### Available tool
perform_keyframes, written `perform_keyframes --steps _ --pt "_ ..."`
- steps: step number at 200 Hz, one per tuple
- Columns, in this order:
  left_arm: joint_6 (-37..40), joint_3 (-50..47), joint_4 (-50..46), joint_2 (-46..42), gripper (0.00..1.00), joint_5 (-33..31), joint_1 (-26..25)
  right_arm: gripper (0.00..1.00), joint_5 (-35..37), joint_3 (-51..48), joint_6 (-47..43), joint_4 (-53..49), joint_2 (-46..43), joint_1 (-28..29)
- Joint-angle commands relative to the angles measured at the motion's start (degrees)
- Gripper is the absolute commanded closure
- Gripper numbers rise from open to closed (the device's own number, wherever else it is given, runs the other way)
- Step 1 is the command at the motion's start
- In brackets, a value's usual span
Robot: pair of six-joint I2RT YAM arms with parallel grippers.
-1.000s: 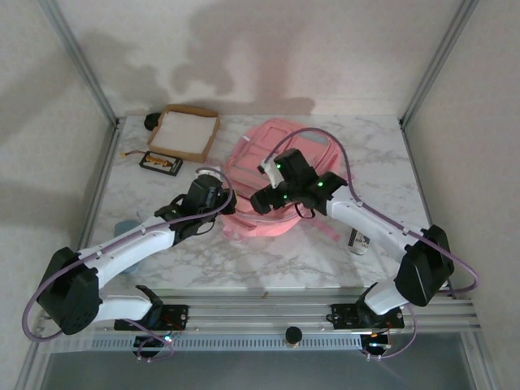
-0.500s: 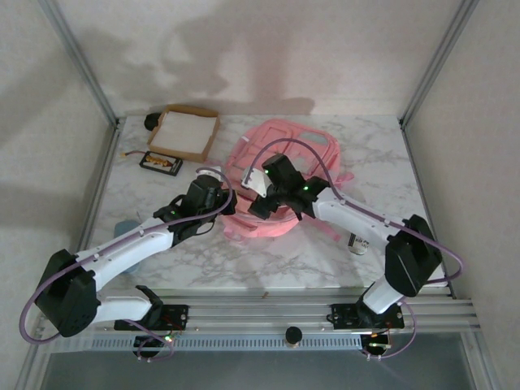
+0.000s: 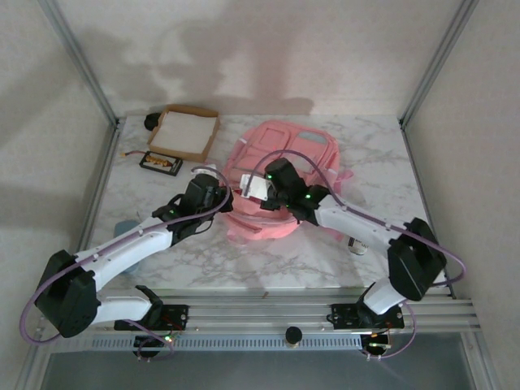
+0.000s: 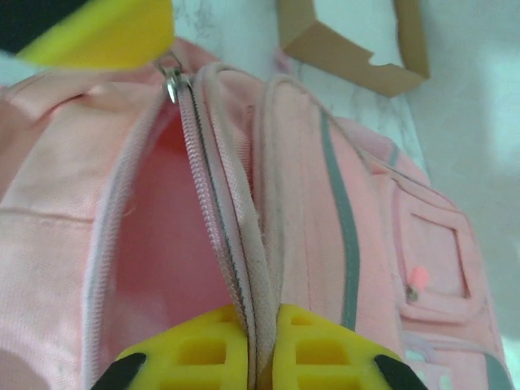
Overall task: Pack the student bag
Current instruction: Unzip the student bag at the center of the table.
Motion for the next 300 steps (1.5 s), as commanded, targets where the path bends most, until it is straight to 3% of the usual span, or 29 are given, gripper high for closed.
perform_keyframes --steps 1,32,53,79,113,143,159,172,180,189,202,227,248,281,300 --pt "-2.1 0.8 -2.9 -1.3 1.0 -8.4 3.2 1.0 -2.0 -2.8 -5.4 4.8 -6.8 -2.3" --pt "-3.0 -0.6 0.5 2.2 1.0 -8.7 10.1 1.0 -6.0 -8.1 -4.5 6.2 -13.9 -5.6" --pt "-3.8 -0.7 5.6 7.0 1.0 -4.8 15.1 1.0 -9.3 -10.9 -2.8 7.4 -18.2 -9.3" --pt "-1.2 -1.5 14.9 10.2 1.0 -4.5 16.7 1.0 -12.8 -12.9 -2.9 7.3 -22.2 -12.1" --pt "0.3 0.8 29.4 18.2 1.0 5.9 18.2 1.0 -17.9 -14.6 -3.0 9.0 -23.5 -13.4" --pt "1.7 4.2 29.5 21.5 1.0 10.1 16.5 1.0 -19.3 -12.8 0.0 8.0 -21.0 -15.5" --pt "2.5 3.0 29.2 20.1 1.0 10.7 15.3 0.8 -20.7 -10.7 1.9 6.4 -19.2 -15.5" --pt "2.4 1.1 29.9 18.1 1.0 10.5 14.8 0.5 -20.3 -10.6 3.2 6.6 -18.0 -14.8" --pt "2.5 0.6 29.3 17.4 1.0 11.0 14.8 0.17 -19.8 -9.9 4.1 5.6 -17.0 -14.0" --pt "2.9 0.7 28.2 17.1 1.0 11.1 14.7 0.04 -19.9 -8.4 6.3 4.4 -15.7 -12.9" --pt "2.5 0.3 27.4 16.9 1.0 10.6 14.7 0.01 -20.7 -6.3 9.9 2.6 -13.0 -10.5" --pt "1.8 -1.5 27.9 15.0 1.0 11.3 14.4 0.01 -8.8 -0.4 19.1 0.4 -5.6 -2.1" --pt "1.8 -2.0 26.5 13.1 1.0 11.2 14.0 0.01 -6.1 4.8 24.6 -2.8 0.1 1.3" --pt "1.5 -3.6 26.2 9.9 1.0 12.2 13.7 0.01 -3.4 9.4 28.2 -4.5 7.8 4.5" --pt "1.7 -4.4 24.5 8.1 1.0 12.1 13.6 0.01 2.2 13.1 27.7 -5.8 13.3 6.2"
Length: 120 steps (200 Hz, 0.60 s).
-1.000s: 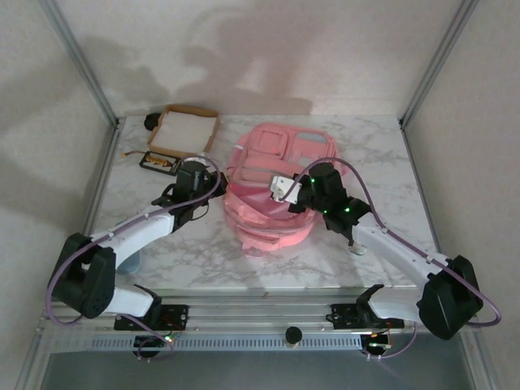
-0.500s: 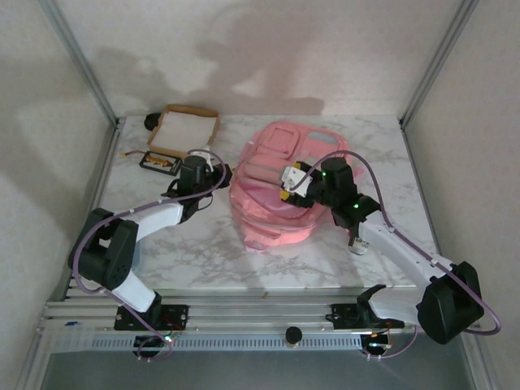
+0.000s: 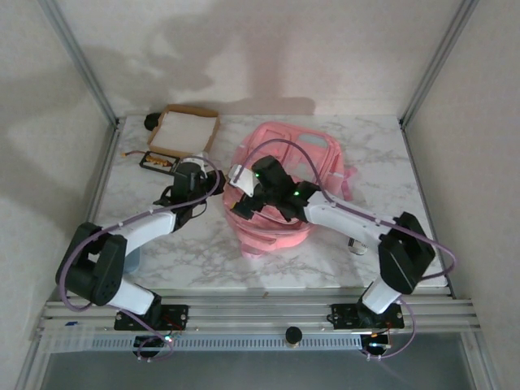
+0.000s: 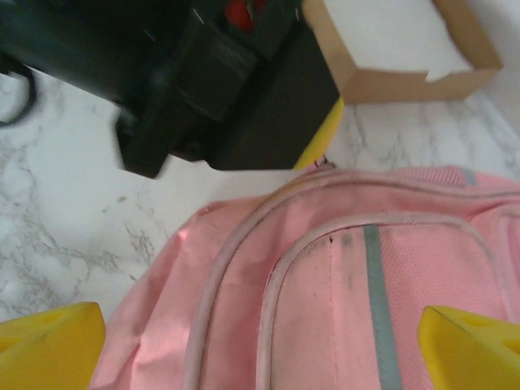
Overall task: Pack the student bag
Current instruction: Unzip the student bag at the center of the table.
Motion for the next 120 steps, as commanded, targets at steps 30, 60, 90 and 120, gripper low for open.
perform_keyframes --steps 30,60,90,120 --pt "0.7 -2.9 -3.2 -7.4 1.0 -4.2 0.1 0.07 11.7 7.7 -0.1 -2.3 10.4 1.6" --pt "0.5 -5.7 -5.8 -11.7 1.0 -6.6 0.2 0.33 12.6 8.9 -3.4 -1.4 11.9 0.5" --pt "0.4 -7.3 -7.7 -14.0 1.0 -7.1 0.2 0.62 5.9 8.4 -7.7 2.1 10.6 -1.4" --pt "-0.3 -7.9 -12.4 -17.2 1.0 -8.7 0.2 0.79 -2.9 8.0 -13.7 7.8 11.1 -2.6"
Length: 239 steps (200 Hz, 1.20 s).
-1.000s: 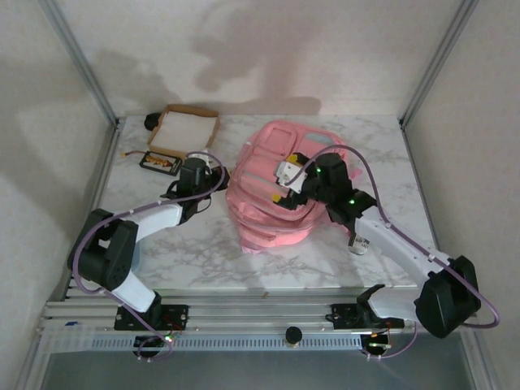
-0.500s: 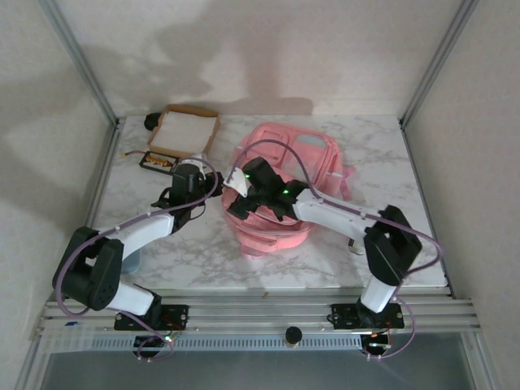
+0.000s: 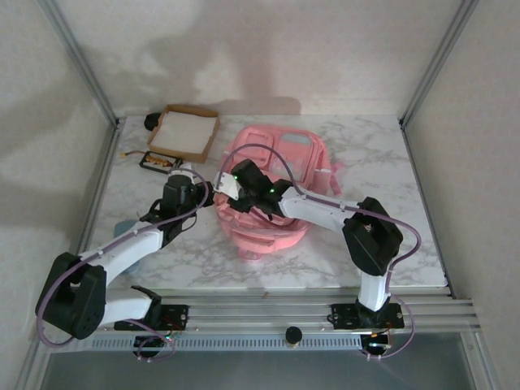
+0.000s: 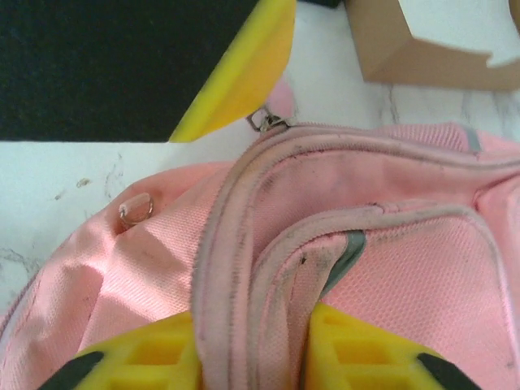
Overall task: Pack the student bag
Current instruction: Unzip the student bag at the center of the table.
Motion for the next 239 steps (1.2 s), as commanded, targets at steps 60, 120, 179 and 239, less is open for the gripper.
perform_keyframes --steps 60,120,179,239 --pt "-7.7 -5.3 -7.0 -13.3 1.0 -2.1 -0.6 1.0 -10.8 1.6 -15.3 4.0 -2.4 -5.4" --pt "-6.8 1.7 -4.8 -0.8 1.0 -5.4 0.1 1.0 -14.4 -16.1 -20.9 8.7 -20.7 -7.0" --pt "-6.6 11.9 4.3 17.6 1.0 -8.0 1.6 1.0 -12.5 -18.6 -21.2 11.5 -23.3 -11.4" --pt "-6.2 19.2 2.5 25.2 1.0 -8.1 2.2 0.99 -12.0 -14.8 -15.1 12.5 -18.0 -11.4"
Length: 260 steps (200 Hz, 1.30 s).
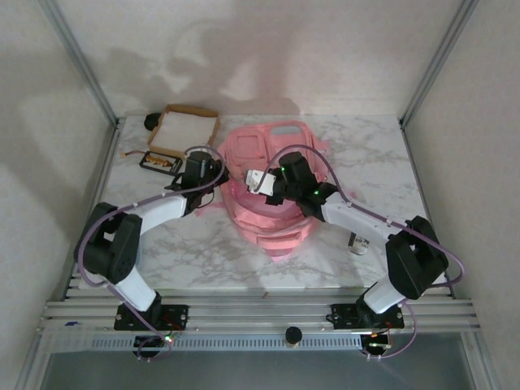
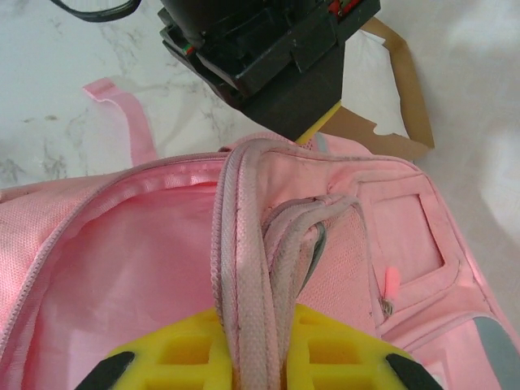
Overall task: Pack the student bag
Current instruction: Unzip the student bag at the center of the table, then move the pencil pouch to the bottom-left of the table.
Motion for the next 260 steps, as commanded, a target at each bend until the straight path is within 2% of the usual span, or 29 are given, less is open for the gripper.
perform_keyframes --steps 1,11,15,32,43,45,48,50,52,53,57,76,93,125,149,170,198,214,226,247,260 --pt "0.5 0.9 -0.8 0.9 1.0 -6.7 2.4 0.97 0.3 2.5 4.2 1.6 -0.6 -0.7" --pt "0.8 0.5 -1.1 0.4 1.0 -5.4 2.4 0.77 -0.4 2.6 5.5 0.6 -0.7 -0.7" --pt "1.0 0.6 -1.8 0.3 0.99 -5.0 2.3 0.76 -0.5 2.7 6.1 0.3 -0.7 -0.7" --pt "2.1 1.2 -6.3 -0.2 0.72 -4.2 2.5 0.73 -0.5 3.2 8.8 -1.7 -0.9 -0.7" --pt "2.6 0.3 -7.8 -1.9 0.64 -3.7 2.4 0.68 -1.7 4.1 11.3 -4.0 -1.1 -0.5" --pt "2.5 0.0 -7.9 -2.5 0.63 -3.7 2.5 0.64 -2.0 4.2 11.8 -4.4 -1.2 -0.5" --pt "2.4 -0.6 -7.9 -3.3 0.61 -3.8 2.5 0.48 -2.4 4.3 12.6 -5.0 -1.3 -0.5" --pt "2.3 -1.1 -7.9 -4.0 0.6 -3.8 2.5 0.34 -2.7 4.4 13.4 -5.2 -1.4 -0.5" --pt "2.1 -1.7 -7.8 -4.6 0.58 -3.8 2.4 0.13 -3.0 4.4 14.1 -5.2 -1.5 -0.5" --pt "2.0 -1.9 -7.8 -4.9 0.58 -3.8 2.4 0.07 -3.1 4.3 14.5 -5.3 -1.6 -0.5" --pt "1.7 -2.9 -7.7 -6.3 0.55 -3.9 2.5 0.02 -3.7 4.1 16.2 -5.3 -2.0 -0.5" --pt "0.8 -6.4 -9.5 -12.2 0.43 -3.0 3.0 0.01 -6.8 3.1 23.9 -6.7 -3.9 -0.2" --pt "1.4 -7.0 -16.0 -15.8 0.34 -4.3 3.6 0.01 -6.2 0.1 33.1 -4.1 -7.4 -0.2" --pt "0.5 -9.4 -25.6 -24.9 0.01 -9.0 7.4 0.01 -4.5 -6.0 52.0 1.1 -13.1 -0.2" --pt "0.7 -10.0 -31.2 -29.7 0.01 -10.6 12.6 0.01 1.8 -9.4 65.9 1.4 -15.0 -0.3" --pt "-2.1 -10.2 -36.9 -32.0 0.0 -12.6 19.5 0.01 0.6 -9.9 74.5 1.3 -13.0 0.5" --pt "-2.5 -11.6 -40.8 -35.7 0.01 -15.2 31.4 0.01 3.0 -8.0 77.1 -1.3 -8.4 5.3" --pt "-2.1 -12.5 -42.4 -35.8 0.01 -10.8 40.3 0.01 2.0 -7.1 78.1 -1.1 -6.2 8.0" --pt "-0.9 -13.4 -42.6 -35.6 0.01 -9.8 46.0 0.01 1.3 -7.0 78.8 -0.1 -4.8 9.7" --pt "1.5 -14.6 -43.0 -33.5 0.01 -8.4 52.2 0.01 1.1 -6.7 79.5 0.5 -3.0 11.4" --pt "2.0 -15.9 -41.6 -32.3 0.0 -6.5 52.9 0.01 1.6 -6.5 79.2 0.6 -2.3 11.5"
